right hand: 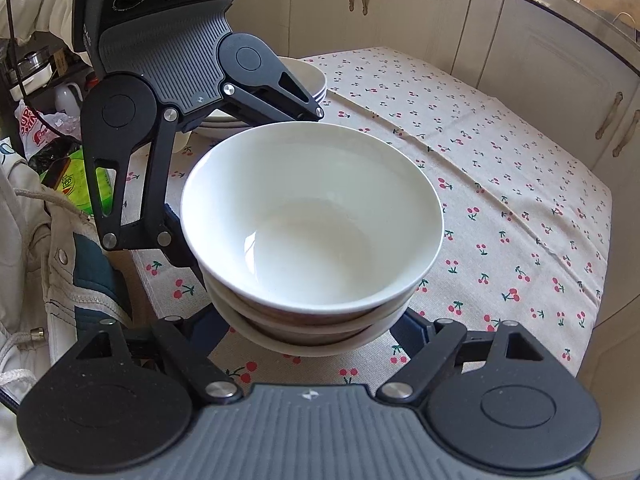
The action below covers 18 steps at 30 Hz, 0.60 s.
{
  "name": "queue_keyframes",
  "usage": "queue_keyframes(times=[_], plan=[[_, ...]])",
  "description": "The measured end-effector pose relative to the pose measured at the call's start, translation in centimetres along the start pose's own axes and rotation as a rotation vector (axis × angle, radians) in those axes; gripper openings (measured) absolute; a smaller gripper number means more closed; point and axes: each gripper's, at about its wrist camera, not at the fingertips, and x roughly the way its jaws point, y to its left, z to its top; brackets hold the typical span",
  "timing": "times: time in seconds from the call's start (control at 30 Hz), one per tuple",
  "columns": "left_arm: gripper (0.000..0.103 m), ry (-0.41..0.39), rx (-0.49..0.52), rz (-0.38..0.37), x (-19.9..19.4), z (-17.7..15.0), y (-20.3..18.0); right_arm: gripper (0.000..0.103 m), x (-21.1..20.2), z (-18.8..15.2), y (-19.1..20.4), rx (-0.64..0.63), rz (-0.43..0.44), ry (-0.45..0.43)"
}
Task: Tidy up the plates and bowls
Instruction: 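Lower the stacked bowls onto the stacked white plates with both tools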
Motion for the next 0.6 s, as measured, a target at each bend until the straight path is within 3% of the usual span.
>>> queue_keyframes(times=[0.6], plan=[[0.082, 0.009, -0.022, 0.014, -0.35, -0.11, -0.46, 0.089, -0.14, -0.03, 0.12, -0.009, 0.000, 0.004]])
